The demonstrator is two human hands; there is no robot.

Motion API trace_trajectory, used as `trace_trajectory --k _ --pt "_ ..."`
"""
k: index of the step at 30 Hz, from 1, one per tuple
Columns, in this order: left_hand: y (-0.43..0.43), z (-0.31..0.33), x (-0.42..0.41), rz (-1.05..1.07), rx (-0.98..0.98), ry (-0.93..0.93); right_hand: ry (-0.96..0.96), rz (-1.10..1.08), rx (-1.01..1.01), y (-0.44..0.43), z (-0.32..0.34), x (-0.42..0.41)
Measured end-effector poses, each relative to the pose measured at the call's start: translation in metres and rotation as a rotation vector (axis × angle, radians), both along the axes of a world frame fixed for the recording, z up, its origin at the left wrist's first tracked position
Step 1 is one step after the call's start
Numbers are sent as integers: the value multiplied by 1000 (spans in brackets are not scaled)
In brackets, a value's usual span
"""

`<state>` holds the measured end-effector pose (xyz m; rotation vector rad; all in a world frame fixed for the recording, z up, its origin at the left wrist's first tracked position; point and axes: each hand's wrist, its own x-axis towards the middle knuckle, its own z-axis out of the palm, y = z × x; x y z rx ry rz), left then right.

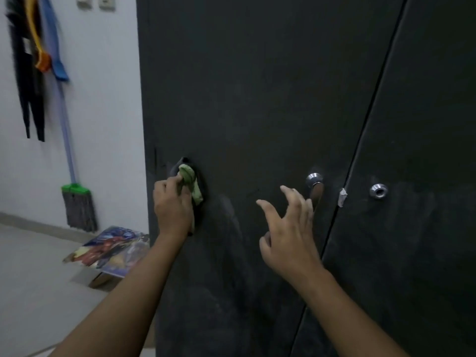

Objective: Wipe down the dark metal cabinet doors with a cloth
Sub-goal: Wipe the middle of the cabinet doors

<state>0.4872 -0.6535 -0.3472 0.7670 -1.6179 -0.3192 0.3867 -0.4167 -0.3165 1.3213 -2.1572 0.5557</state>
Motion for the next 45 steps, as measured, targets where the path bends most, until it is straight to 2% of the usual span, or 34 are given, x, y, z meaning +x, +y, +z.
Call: trace_trajectory --k 2,5,7,10,14,18,20,23,26,32,37,40,42,45 --pt "9 -8 2 -53 -78 -103 19 68 77 -12 8 1" --pt "-5 -9 21 -165 -320 -352 90 111 145 -29 21 3" --pt "-24 7 32 -130 -361 -333 133 131 179 -41 31 4" --pt "-50 32 45 -4 -296 -183 177 156 233 -57 44 8" --pt "-65 38 44 23 -189 -6 229 139 282 -73 49 8" --pt "-54 19 29 37 42 199 228 73 267 -83 42 0" --pt "-49 -3 28 45 82 191 234 60 276 -84 37 -6" --pt "-47 -43 38 17 62 39 235 57 277 -85 30 -13" --pt "-47 -56 50 -35 141 -58 238 66 262 -87 28 -15" --pt "-31 -22 32 -6 293 167 200 117 236 -84 29 -14" --pt "2 -10 -7 -130 -67 26 135 203 139 -71 35 -24" --pt "32 -19 -32 -239 -216 -44 70 203 115 -62 24 -31" --pt "47 -34 -45 -275 -258 -77 66 180 140 -55 11 -33" --pt "63 -53 -54 -292 -185 -30 123 114 216 -51 -20 -29"
